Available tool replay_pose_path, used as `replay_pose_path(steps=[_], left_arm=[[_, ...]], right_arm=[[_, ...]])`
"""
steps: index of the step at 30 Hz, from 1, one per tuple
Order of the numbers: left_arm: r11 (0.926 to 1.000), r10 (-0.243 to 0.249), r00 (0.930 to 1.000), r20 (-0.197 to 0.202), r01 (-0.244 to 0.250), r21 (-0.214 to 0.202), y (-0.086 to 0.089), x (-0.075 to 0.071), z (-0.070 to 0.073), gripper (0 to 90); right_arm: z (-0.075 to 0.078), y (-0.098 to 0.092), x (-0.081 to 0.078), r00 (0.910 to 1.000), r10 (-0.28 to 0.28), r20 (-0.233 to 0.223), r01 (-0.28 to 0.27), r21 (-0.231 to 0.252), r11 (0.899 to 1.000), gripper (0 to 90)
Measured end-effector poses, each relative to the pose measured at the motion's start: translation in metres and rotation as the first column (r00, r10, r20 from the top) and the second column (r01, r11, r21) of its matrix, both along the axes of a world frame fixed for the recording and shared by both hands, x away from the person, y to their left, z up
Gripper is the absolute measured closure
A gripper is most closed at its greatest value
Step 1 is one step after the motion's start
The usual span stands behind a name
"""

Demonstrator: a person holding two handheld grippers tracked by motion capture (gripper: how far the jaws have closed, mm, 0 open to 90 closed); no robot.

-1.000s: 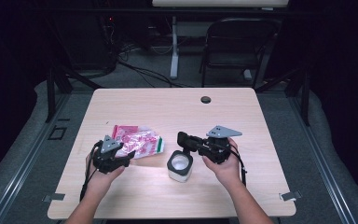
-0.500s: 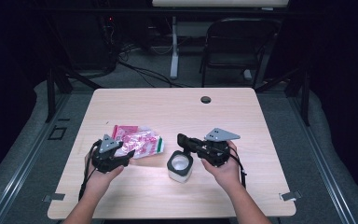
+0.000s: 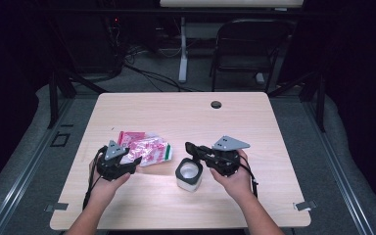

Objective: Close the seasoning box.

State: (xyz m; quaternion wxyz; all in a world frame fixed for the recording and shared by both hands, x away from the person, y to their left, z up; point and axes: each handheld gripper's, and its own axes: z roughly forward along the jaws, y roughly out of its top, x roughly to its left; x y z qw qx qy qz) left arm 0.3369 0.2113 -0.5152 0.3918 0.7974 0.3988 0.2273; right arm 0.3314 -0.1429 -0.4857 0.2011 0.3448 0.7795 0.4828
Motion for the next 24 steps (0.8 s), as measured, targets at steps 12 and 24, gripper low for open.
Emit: replay_pose_path(steps=[12,24], left_arm=[[1.0,0.001,1.0,-0.003,-0.001,0.001,0.001,0.001,0.0,41.2],[0.9999,-0.01,0.9999,-0.006,0.01,0.001,-0.002,0.004,-0.001,41.1]], right_arm=[[0.001,0.009,-0.005,0.9991,0.024,0.034,-0.022,-0.033,0.999,77.3],[-0.003,0.019,-0.013,0.9971,0.064,0.042,-0.061,-0.063,0.996,71.5]])
